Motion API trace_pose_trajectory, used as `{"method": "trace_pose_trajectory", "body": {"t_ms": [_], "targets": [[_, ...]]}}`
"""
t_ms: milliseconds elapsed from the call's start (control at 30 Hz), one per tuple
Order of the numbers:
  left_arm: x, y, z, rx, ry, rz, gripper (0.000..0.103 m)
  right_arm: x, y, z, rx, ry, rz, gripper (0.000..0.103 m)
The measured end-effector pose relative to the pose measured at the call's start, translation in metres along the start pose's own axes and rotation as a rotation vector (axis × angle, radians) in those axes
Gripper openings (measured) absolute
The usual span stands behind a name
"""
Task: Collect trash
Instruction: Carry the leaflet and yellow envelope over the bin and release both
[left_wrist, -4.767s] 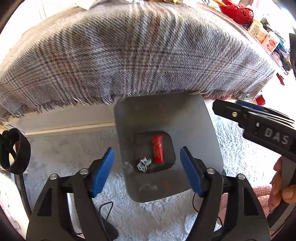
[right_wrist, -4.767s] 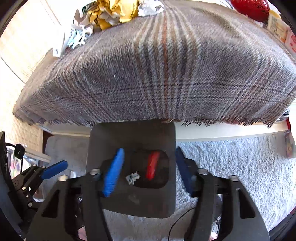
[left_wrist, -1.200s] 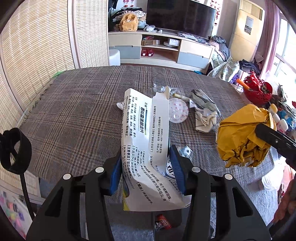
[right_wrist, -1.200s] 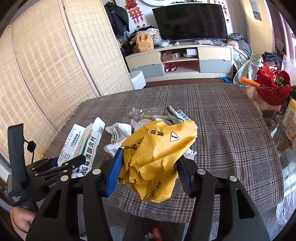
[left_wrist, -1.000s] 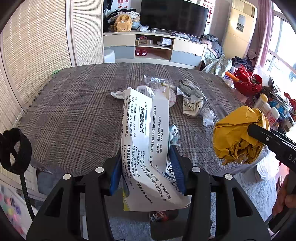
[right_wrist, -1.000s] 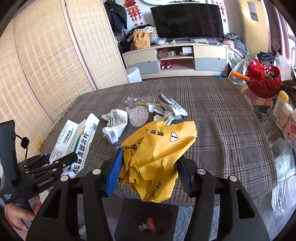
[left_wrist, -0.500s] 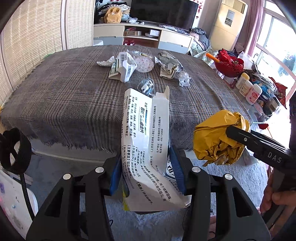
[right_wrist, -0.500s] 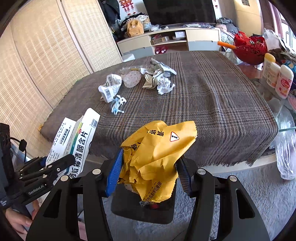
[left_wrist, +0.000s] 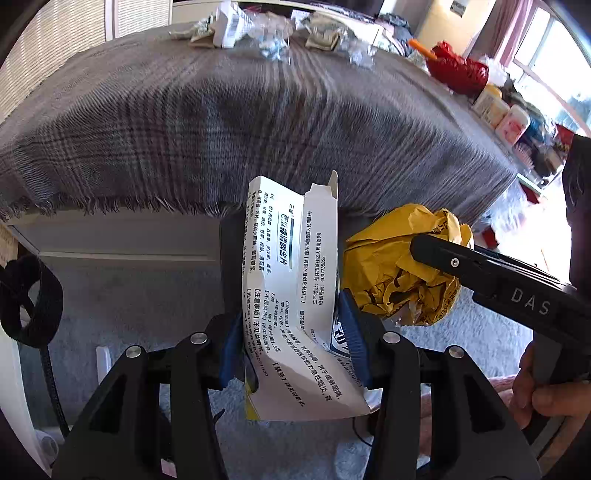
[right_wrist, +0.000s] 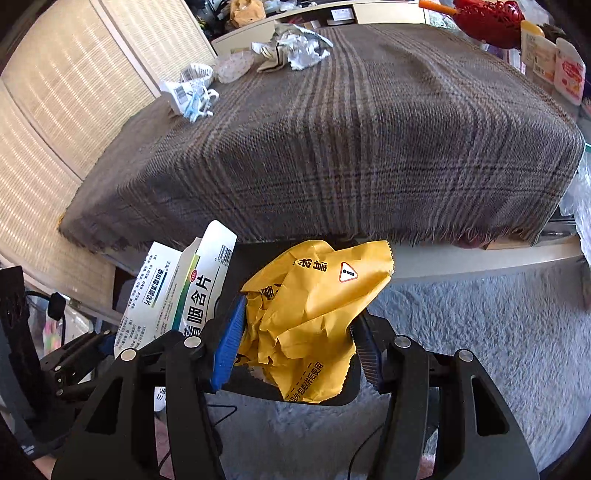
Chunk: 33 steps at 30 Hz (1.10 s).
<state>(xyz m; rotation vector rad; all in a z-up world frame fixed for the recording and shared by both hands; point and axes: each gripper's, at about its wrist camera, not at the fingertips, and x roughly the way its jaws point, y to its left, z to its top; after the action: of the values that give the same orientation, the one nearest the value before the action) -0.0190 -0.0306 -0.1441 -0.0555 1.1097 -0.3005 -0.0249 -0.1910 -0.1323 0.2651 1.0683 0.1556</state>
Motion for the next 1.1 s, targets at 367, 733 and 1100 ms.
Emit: {"method": "trace_pose_trajectory", "body": {"t_ms": [367, 733, 1100], "targets": [[0.025, 0.003, -0.006, 0.004, 0.039, 0.004, 0.048, 0.016, 0.000, 0.002, 0.012, 0.027, 0.009, 0.059], [0.013, 0.008, -0.004, -0.001, 0.020, 0.037, 0.079, 0.009, -0.005, 0.009, 0.041, -0.001, -0.004, 0.082], [-0.001, 0.012, 0.004, -0.022, -0.004, 0.046, 0.095, -0.004, -0.003, 0.020, 0.044, -0.002, 0.004, 0.095]]}}
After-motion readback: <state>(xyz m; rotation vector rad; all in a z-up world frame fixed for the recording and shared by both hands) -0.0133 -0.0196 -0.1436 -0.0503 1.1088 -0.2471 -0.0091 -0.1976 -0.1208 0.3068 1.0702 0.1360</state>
